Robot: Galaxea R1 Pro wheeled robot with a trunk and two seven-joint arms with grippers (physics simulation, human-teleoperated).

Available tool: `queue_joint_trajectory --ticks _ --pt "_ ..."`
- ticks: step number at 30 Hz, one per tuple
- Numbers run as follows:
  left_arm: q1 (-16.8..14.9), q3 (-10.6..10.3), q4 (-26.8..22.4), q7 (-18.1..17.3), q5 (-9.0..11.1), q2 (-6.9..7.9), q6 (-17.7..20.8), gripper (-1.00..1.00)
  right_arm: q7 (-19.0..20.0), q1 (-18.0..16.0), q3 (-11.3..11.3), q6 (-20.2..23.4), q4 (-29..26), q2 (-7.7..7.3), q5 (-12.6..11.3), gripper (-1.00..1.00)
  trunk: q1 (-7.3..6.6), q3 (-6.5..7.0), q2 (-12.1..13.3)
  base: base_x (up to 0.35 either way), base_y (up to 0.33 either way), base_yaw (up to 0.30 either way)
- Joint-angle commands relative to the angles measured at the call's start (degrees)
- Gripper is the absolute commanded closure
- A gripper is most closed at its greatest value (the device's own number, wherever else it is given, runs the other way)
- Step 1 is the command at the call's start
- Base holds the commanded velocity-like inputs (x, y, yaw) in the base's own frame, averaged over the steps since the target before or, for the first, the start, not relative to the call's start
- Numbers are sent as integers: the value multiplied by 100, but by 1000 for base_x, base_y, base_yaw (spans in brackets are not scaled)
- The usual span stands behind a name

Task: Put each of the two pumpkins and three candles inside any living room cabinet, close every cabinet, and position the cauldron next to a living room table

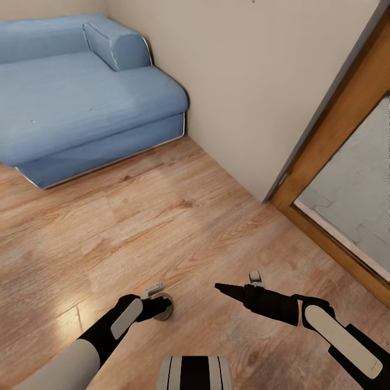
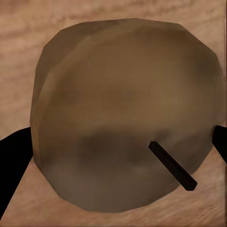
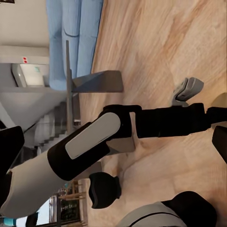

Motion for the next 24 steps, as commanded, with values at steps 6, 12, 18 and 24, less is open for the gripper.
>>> queue_joint_trajectory --ticks 6,12,18,24 --pt "-3 -42 -12 61 59 10 3 100 4 -5 5 12 5 -4 -33 -100 -16 130 7 0 0 0" --pt "-3 17 -13 60 59 28 10 100 4 -5 5 12 5 -4 -36 -100 -32 263 15 0 0 0" --pt "-3 92 -28 61 59 52 11 100 4 -5 5 12 10 -2 -47 -100 -47 396 23 0 0 0" --pt "-3 343 -156 79 88 117 69 100 1 -5 -3 4 51 4 -61 -100 -62 529 31 0 0 0"
